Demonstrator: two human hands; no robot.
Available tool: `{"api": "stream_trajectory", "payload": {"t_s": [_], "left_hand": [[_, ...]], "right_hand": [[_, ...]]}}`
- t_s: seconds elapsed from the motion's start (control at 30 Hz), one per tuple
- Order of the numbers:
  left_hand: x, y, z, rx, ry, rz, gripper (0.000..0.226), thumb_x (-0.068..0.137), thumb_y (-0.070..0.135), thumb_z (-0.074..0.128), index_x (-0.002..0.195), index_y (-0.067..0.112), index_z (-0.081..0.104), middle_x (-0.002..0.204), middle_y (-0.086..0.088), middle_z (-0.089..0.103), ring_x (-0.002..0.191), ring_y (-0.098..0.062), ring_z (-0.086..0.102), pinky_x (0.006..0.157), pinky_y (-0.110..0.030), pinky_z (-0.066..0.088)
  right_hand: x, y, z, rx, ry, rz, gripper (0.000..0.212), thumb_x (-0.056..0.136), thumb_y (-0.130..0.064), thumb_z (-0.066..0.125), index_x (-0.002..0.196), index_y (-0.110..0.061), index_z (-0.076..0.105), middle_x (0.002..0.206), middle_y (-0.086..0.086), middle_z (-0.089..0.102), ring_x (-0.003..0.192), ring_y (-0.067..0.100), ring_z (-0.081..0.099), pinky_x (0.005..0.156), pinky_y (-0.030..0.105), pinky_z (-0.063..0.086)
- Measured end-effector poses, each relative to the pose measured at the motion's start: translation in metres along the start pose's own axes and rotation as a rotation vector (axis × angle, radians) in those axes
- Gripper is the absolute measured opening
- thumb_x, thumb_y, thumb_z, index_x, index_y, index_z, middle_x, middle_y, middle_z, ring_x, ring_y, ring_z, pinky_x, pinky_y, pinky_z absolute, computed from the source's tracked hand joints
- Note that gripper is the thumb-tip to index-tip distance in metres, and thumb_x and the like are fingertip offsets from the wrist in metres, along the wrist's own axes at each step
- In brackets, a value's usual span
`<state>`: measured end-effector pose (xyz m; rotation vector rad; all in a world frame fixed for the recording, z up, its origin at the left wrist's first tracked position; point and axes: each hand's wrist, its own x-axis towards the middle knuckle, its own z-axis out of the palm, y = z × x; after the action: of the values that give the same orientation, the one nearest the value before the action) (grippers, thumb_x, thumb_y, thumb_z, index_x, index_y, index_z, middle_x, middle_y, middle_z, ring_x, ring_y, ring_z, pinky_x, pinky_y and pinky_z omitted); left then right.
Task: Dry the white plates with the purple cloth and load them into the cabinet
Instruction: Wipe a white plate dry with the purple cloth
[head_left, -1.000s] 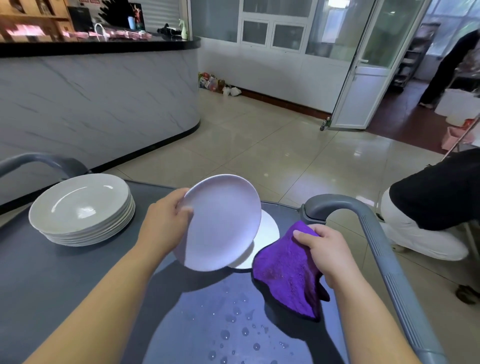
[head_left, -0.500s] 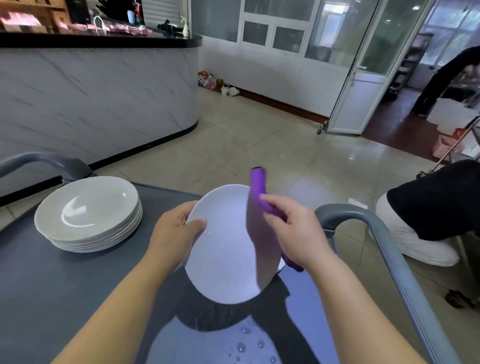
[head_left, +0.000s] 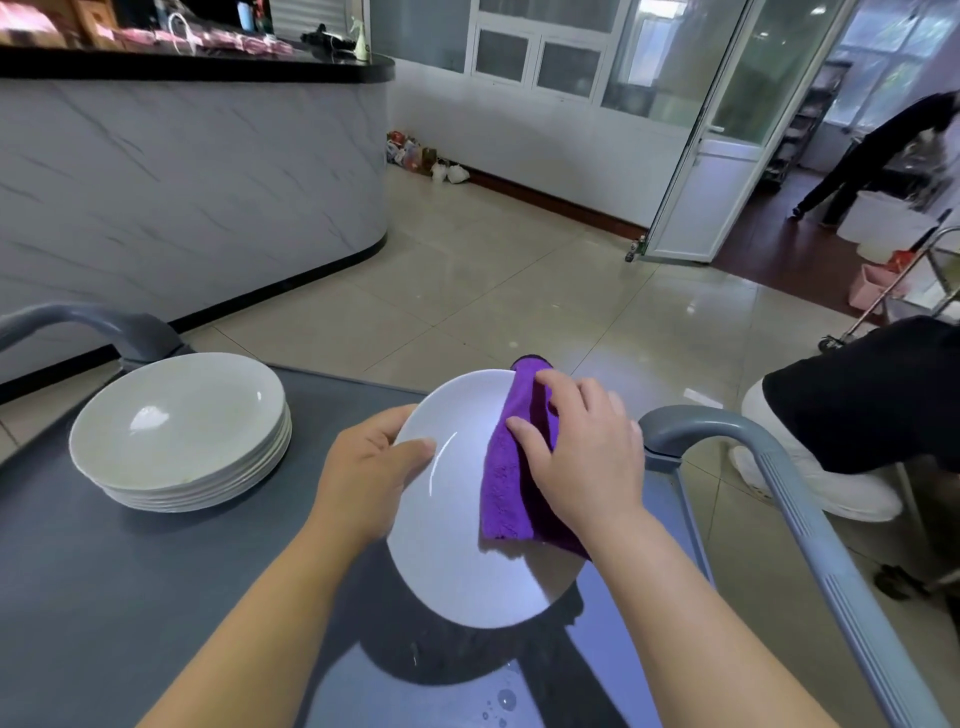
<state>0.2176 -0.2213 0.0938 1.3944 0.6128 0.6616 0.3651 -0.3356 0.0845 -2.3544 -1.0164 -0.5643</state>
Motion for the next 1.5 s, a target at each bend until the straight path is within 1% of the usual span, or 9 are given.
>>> {"api": "stream_trajectory", "payload": {"t_s": [0.17,0.4,0.53,0.77,0.93,1.13,1.33,1.4,1.5], "left_hand": [[-0.002,-0.002,-0.007,0.006,-0.054,0.045,0.042,0.083,0.000,0.062,0.078,0.039,0.077,0.078,0.003,0.075,0.067,-0.012,0.069,0.057,-0.023,0.055],[0.001,-0.006,-0.010,-0.041,0.074,0.140,0.053,0.089,-0.004,0.055,0.079,0.044,0.076,0.081,0.009,0.074,0.075,-0.010,0.068,0.064,-0.026,0.055],[0.008,-0.004,-0.019,-0.103,0.191,0.167,0.040,0.090,-0.003,0.056,0.087,0.034,0.072,0.076,0.011,0.072,0.070,-0.008,0.067,0.063,-0.027,0.055],[0.018,-0.005,-0.040,-0.043,-0.123,0.005,0.018,0.078,0.019,0.070,0.095,0.022,0.069,0.081,0.003,0.073,0.073,-0.014,0.067,0.062,-0.023,0.054],[0.019,-0.012,-0.035,0.071,0.125,0.113,0.020,0.091,0.026,0.064,0.080,0.042,0.069,0.083,0.011,0.073,0.083,-0.017,0.070,0.074,-0.040,0.056],[0.010,-0.015,-0.026,-0.132,0.193,0.126,0.015,0.095,0.023,0.058,0.095,0.039,0.059,0.099,0.017,0.067,0.094,-0.002,0.064,0.077,-0.023,0.050],[0.019,-0.013,-0.059,-0.111,-0.096,0.055,0.025,0.068,0.041,0.072,0.091,0.032,0.070,0.096,0.000,0.073,0.089,-0.024,0.069,0.081,-0.048,0.055],[0.024,-0.005,-0.061,-0.020,-0.031,0.099,0.007,0.079,0.034,0.073,0.083,0.034,0.067,0.084,0.005,0.070,0.078,-0.017,0.066,0.078,-0.046,0.055],[0.026,0.002,-0.061,0.008,0.088,0.160,0.017,0.087,0.026,0.068,0.074,0.037,0.067,0.075,0.009,0.070,0.073,-0.014,0.067,0.074,-0.045,0.057]], "right_hand": [[0.011,-0.006,0.002,-0.027,-0.166,0.114,0.071,0.086,-0.067,0.022,0.134,-0.022,0.049,0.123,0.007,0.049,0.115,0.030,0.044,0.089,0.043,0.038],[0.003,-0.008,0.007,0.157,-0.167,0.409,0.057,0.093,-0.061,0.033,0.127,-0.016,0.045,0.121,0.007,0.057,0.107,0.035,0.055,0.084,0.042,0.042],[-0.016,-0.014,0.015,0.389,-0.188,0.637,0.051,0.093,-0.059,0.037,0.102,-0.009,0.041,0.093,0.008,0.058,0.092,0.035,0.057,0.074,0.040,0.043],[-0.004,-0.011,0.008,0.312,-0.183,0.504,0.056,0.088,-0.065,0.046,0.100,-0.010,0.046,0.089,0.005,0.063,0.087,0.031,0.057,0.071,0.040,0.044],[0.001,-0.024,-0.002,0.327,-0.025,0.463,0.048,0.088,-0.060,0.050,0.096,-0.013,0.044,0.085,0.003,0.061,0.082,0.027,0.054,0.071,0.039,0.043],[-0.028,-0.044,0.027,0.649,0.218,0.788,0.046,0.093,-0.055,0.047,0.083,-0.010,0.051,0.069,-0.003,0.055,0.064,0.016,0.051,0.058,0.028,0.035],[-0.012,-0.031,0.002,0.498,0.086,0.536,0.043,0.088,-0.054,0.055,0.087,-0.012,0.061,0.077,-0.005,0.062,0.074,0.013,0.057,0.058,0.013,0.037],[-0.006,-0.039,-0.006,0.403,0.020,0.428,0.041,0.086,-0.055,0.058,0.090,-0.014,0.063,0.080,-0.004,0.065,0.077,0.014,0.058,0.064,0.022,0.039],[-0.001,-0.052,-0.017,0.393,0.095,0.411,0.038,0.087,-0.052,0.060,0.090,-0.014,0.058,0.079,-0.001,0.065,0.077,0.018,0.057,0.067,0.031,0.037]]}}
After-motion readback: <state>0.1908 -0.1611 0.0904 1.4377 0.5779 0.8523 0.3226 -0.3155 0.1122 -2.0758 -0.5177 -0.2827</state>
